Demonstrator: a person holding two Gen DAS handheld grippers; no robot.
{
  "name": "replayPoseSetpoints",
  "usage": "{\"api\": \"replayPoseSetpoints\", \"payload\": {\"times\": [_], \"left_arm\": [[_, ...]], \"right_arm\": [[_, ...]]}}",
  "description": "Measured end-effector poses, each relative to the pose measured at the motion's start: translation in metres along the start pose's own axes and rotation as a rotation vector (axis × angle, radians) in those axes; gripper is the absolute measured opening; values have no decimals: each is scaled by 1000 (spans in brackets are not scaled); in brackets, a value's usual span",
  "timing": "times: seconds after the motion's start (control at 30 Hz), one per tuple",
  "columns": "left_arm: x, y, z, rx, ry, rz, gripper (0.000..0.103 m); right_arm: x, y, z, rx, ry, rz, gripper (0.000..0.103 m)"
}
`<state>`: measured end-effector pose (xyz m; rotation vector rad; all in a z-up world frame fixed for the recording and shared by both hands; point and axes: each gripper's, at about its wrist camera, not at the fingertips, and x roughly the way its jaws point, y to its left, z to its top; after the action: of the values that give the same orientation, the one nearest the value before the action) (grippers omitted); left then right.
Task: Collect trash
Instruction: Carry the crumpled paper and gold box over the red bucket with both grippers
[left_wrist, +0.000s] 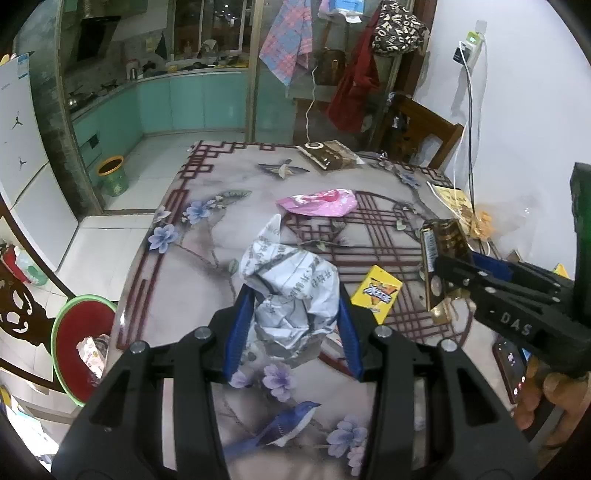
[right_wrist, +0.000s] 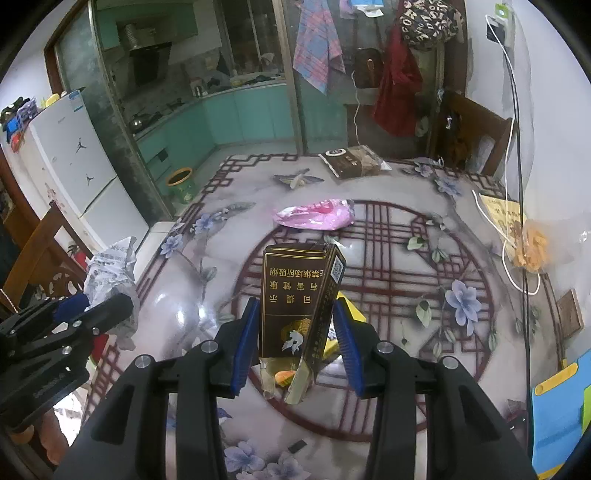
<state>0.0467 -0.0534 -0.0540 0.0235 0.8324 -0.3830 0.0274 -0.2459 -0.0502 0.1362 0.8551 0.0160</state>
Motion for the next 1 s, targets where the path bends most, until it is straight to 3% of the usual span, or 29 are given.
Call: {"api": "replayPoseSetpoints", "payload": {"times": [0.5,1.0], "left_arm": [[-4,72,1,-35,-4,17,42],[-25,201,-9,-128,-8,94,42]], "right_arm": [[12,66,15,-38,-8,-8,40],[40,189,29,-128,-1,51,40]]}}
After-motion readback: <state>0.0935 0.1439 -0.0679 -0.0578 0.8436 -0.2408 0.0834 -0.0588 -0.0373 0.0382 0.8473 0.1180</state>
